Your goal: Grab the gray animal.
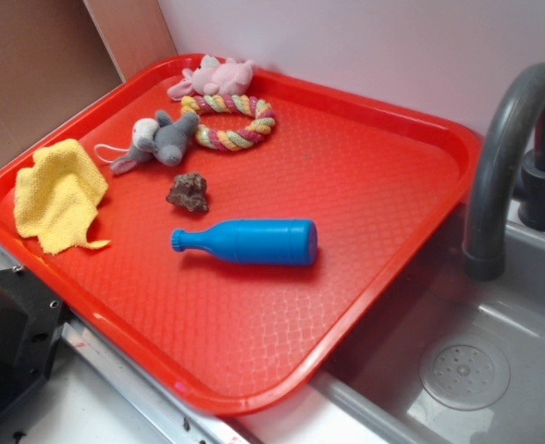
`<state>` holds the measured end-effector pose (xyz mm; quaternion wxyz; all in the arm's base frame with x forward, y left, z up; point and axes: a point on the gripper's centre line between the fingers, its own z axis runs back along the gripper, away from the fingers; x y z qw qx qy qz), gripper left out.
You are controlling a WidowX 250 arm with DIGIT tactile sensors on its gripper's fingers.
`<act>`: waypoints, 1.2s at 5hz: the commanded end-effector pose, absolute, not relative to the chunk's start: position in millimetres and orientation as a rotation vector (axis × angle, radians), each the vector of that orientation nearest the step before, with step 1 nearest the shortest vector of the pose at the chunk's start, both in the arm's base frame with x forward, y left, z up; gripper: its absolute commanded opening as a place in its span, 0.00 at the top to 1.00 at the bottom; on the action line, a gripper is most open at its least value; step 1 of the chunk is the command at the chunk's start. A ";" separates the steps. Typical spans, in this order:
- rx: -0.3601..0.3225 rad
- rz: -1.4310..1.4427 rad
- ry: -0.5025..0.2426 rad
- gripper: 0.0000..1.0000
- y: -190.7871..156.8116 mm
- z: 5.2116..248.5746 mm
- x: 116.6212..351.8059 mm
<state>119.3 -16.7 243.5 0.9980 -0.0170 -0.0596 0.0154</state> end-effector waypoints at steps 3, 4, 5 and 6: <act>-0.002 -0.298 -0.138 0.00 46.7 189.2 173.6; 0.040 -0.491 -0.121 0.00 67.3 160.0 203.7; 0.049 -0.698 -0.123 0.00 73.2 130.6 229.3; 0.077 -0.849 -0.087 0.00 72.9 104.9 250.0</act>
